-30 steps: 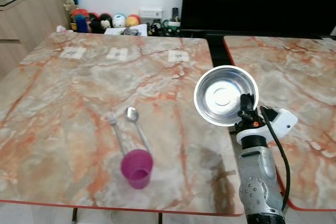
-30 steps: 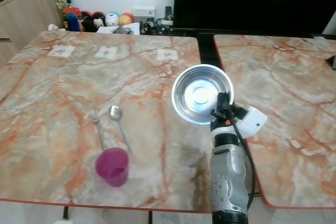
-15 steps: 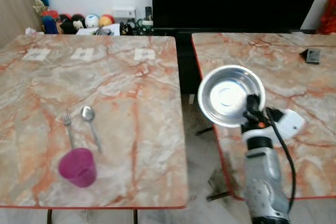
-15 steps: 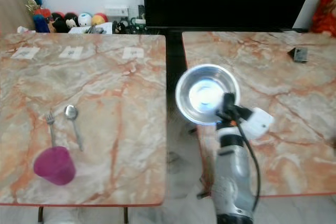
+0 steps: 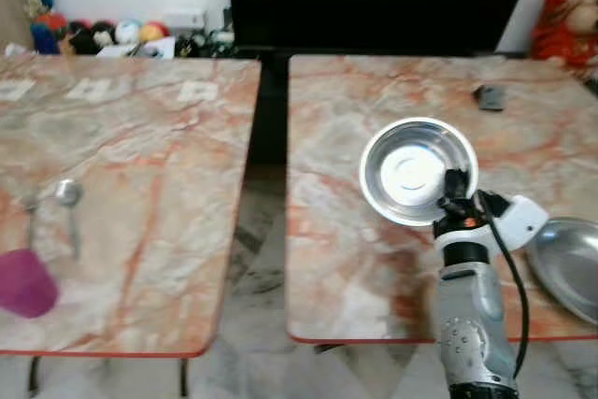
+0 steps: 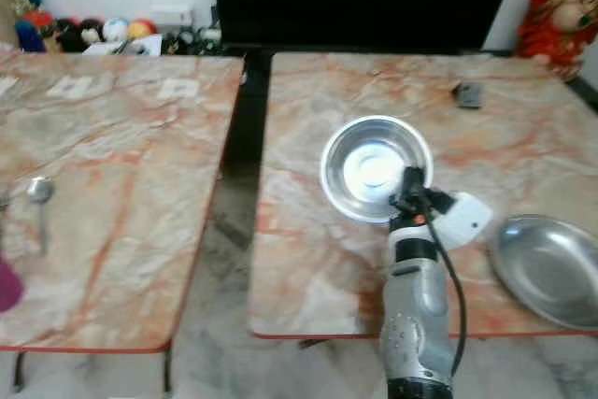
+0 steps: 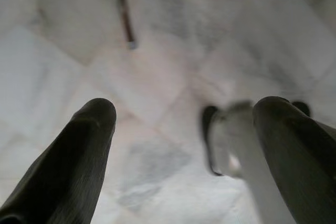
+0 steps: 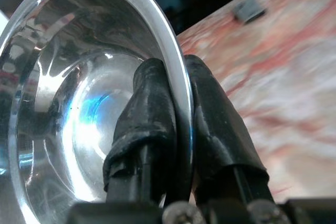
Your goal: Setting the table
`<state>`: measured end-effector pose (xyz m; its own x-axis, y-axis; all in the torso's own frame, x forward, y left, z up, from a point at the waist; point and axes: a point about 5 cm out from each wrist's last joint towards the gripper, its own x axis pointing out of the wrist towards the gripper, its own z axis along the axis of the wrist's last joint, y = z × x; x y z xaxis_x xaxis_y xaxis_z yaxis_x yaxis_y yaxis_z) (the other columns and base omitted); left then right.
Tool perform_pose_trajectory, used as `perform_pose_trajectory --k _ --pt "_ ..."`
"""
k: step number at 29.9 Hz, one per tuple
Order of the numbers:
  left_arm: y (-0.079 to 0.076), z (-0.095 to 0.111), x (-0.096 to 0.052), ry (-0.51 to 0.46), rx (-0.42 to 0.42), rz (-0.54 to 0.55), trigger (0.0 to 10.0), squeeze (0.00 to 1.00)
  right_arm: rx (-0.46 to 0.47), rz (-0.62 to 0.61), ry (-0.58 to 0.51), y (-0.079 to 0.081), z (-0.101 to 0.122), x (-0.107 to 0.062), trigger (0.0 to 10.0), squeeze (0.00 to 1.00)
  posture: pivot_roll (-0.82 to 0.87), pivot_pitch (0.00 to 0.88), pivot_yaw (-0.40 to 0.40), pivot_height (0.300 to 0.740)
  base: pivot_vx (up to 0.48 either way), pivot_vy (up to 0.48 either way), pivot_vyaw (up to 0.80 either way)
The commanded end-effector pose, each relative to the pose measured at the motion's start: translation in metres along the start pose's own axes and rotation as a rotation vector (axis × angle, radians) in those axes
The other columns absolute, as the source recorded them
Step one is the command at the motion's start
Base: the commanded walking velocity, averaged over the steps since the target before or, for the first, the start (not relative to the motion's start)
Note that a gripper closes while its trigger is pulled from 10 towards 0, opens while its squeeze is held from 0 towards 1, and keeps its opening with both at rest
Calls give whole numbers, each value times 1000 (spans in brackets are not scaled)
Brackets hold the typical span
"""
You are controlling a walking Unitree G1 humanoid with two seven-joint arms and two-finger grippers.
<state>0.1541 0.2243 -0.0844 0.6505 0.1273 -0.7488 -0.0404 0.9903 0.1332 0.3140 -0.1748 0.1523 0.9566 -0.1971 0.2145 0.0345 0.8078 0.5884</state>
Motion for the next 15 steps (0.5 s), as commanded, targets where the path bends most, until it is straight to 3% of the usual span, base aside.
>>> perform_pose_trajectory --k 1,7,15 --pt "4 -11 -3 47 8 5 10000 0 0 -1 -11 5 1 0 10000 0 6 92 -33 740 0 -461 0" --pt "3 -11 -3 50 25 -7 10000 0 -38 -107 -54 -10 11 -7 10000 0 -4 93 -31 740 0 -419 0" --pt "2 -11 -3 58 22 -5 10000 0 -95 -203 -74 -23 19 -19 10000 0 -10 93 -29 740 0 0 0"
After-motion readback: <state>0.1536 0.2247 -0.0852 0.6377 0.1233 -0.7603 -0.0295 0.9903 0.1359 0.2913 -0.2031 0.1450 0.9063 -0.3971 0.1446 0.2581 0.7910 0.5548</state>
